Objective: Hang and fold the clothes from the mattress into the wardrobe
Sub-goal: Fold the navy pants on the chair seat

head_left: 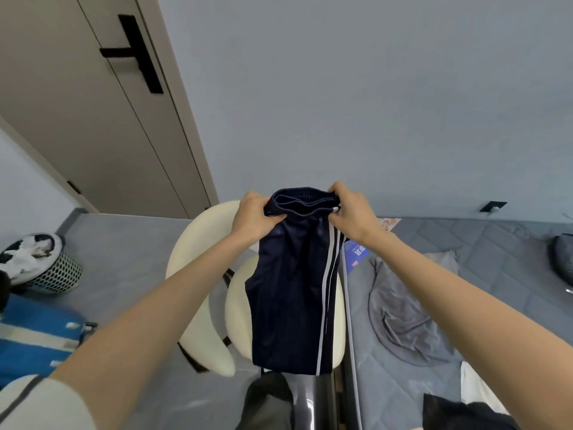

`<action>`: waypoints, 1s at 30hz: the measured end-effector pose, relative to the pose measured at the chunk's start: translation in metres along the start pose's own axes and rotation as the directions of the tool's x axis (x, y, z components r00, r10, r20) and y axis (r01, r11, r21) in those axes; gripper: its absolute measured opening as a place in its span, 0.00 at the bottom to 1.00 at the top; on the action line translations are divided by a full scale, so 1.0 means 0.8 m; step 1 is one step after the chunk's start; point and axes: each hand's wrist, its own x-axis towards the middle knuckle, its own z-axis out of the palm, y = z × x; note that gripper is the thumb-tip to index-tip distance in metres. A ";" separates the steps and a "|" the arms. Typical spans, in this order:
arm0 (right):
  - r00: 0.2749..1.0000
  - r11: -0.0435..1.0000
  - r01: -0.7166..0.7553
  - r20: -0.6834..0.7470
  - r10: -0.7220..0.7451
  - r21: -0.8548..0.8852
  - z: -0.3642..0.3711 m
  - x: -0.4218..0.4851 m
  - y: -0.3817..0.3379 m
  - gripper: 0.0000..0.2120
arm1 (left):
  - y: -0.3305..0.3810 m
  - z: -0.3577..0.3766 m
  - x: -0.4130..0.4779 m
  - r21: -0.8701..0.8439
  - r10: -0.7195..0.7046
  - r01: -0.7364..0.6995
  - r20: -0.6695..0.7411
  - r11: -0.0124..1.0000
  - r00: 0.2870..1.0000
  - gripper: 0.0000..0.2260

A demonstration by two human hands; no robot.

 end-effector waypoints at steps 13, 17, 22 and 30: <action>0.961 0.948 -0.272 -0.003 0.276 0.165 0.121 0.159 0.124 0.14 | -0.117 0.111 0.198 -0.120 -0.065 0.075 0.083 0.990 0.994 0.11; 0.955 0.941 -0.297 0.070 0.289 0.160 0.164 0.153 0.163 0.17 | -0.157 0.150 0.195 -0.130 -0.049 0.065 0.128 0.989 0.991 0.16; 0.935 0.958 -0.266 0.271 0.230 0.104 0.232 0.102 0.213 0.15 | -0.214 0.208 0.146 0.015 -0.134 0.133 0.159 0.991 0.978 0.10; 0.634 0.966 -0.151 0.730 0.256 -0.208 0.334 0.007 0.276 0.20 | -0.326 0.288 0.040 0.230 -0.295 0.216 0.405 0.949 0.865 0.22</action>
